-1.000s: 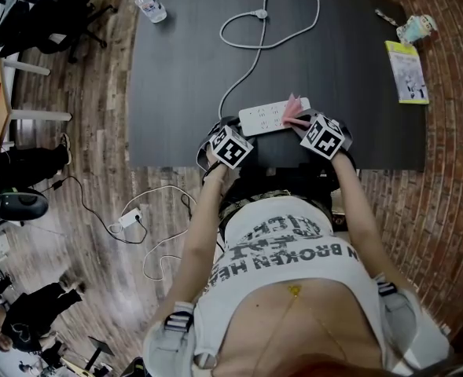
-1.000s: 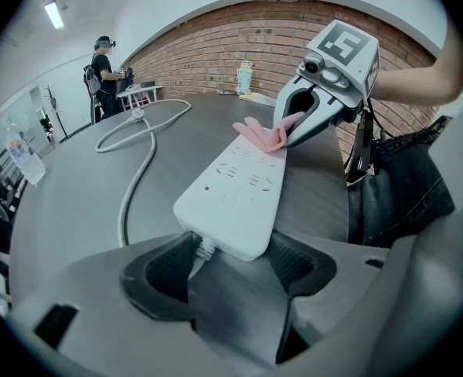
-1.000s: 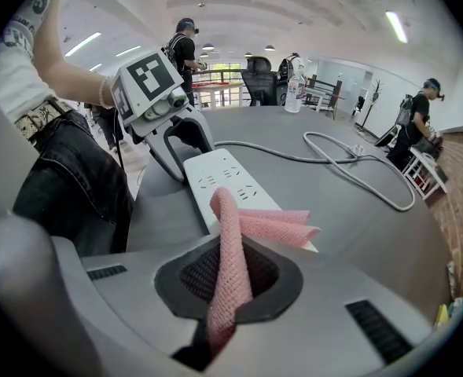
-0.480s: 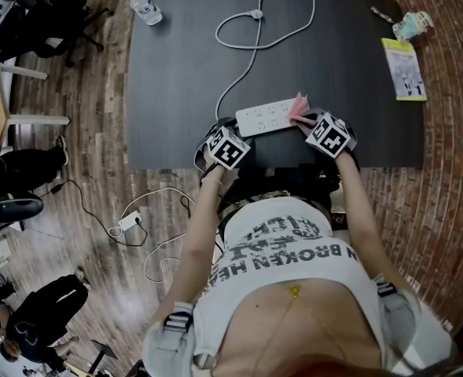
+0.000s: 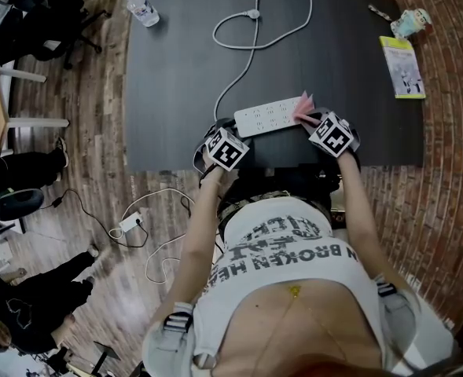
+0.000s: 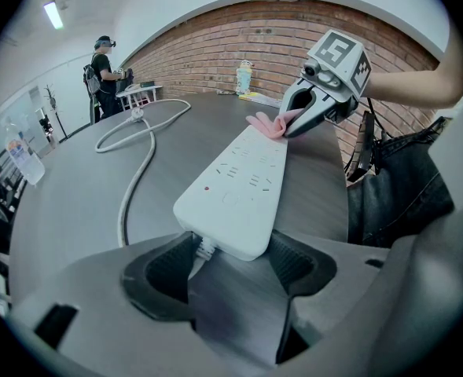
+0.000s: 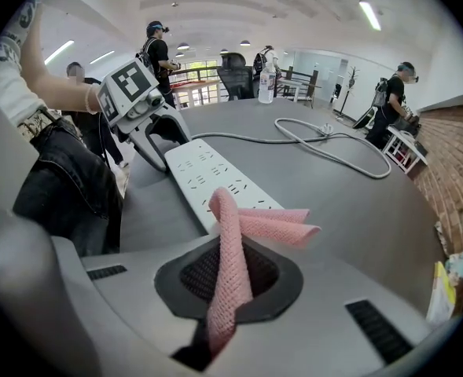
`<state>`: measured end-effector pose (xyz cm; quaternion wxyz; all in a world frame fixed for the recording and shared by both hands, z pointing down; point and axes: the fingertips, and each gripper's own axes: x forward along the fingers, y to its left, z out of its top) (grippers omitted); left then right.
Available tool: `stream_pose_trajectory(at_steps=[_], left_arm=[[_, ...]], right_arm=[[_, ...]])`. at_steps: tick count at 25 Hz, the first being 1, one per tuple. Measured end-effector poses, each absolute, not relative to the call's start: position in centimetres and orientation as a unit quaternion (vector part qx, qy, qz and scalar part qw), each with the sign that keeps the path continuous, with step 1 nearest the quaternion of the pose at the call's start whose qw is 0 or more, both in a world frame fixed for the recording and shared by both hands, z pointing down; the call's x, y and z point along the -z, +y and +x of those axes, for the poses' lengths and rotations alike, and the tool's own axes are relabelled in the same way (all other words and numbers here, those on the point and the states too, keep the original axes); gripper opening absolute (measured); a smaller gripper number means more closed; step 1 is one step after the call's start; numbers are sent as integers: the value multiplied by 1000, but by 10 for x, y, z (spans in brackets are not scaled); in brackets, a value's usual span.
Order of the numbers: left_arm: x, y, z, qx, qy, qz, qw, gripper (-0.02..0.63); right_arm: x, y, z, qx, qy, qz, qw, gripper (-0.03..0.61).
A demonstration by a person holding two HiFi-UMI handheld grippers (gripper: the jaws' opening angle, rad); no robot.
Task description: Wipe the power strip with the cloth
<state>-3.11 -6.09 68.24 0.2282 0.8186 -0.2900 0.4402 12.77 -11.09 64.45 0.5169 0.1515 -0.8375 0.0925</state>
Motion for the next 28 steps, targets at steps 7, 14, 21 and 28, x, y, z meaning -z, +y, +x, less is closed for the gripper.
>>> stream_pose_trajectory(at_steps=[7, 14, 21, 28], left_arm=[[-681, -61, -32, -438, -290, 820, 227, 285], [-682, -61, -31, -439, -290, 820, 227, 285], [-682, -61, -31, -441, -292, 818, 224, 285], [-674, -59, -34, -462, -293, 810, 210, 284]], right_arm=[[-644, -111, 126, -103, -833, 155, 522, 17], [-645, -112, 126, -102, -828, 164, 527, 17], [-644, -111, 126, -86, -826, 167, 532, 17], [-638, -108, 121, -34, -821, 177, 542, 17]])
